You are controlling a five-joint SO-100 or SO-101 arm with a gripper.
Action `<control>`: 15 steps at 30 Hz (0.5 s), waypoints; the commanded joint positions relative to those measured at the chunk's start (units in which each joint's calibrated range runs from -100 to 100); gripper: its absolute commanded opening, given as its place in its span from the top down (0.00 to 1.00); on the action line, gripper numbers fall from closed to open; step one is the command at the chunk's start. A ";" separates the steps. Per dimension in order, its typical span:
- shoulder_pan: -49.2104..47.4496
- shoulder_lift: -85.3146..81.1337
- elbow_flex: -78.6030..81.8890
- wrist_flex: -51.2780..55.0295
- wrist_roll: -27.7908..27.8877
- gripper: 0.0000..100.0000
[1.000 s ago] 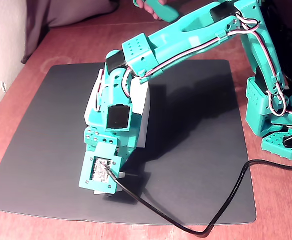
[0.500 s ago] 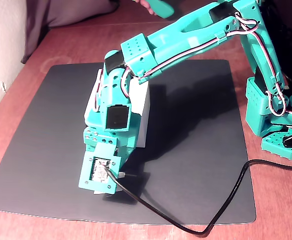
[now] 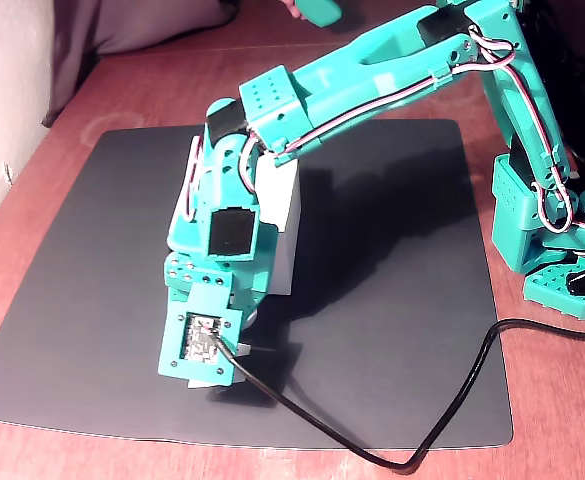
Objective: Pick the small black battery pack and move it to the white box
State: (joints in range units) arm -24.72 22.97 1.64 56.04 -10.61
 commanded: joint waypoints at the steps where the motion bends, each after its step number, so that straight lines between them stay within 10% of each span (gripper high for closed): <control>1: -0.09 -4.86 -3.59 0.05 1.41 0.94; 15: -0.56 -9.33 -3.59 -0.12 2.49 0.94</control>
State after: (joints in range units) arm -24.72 18.56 1.64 56.04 -9.09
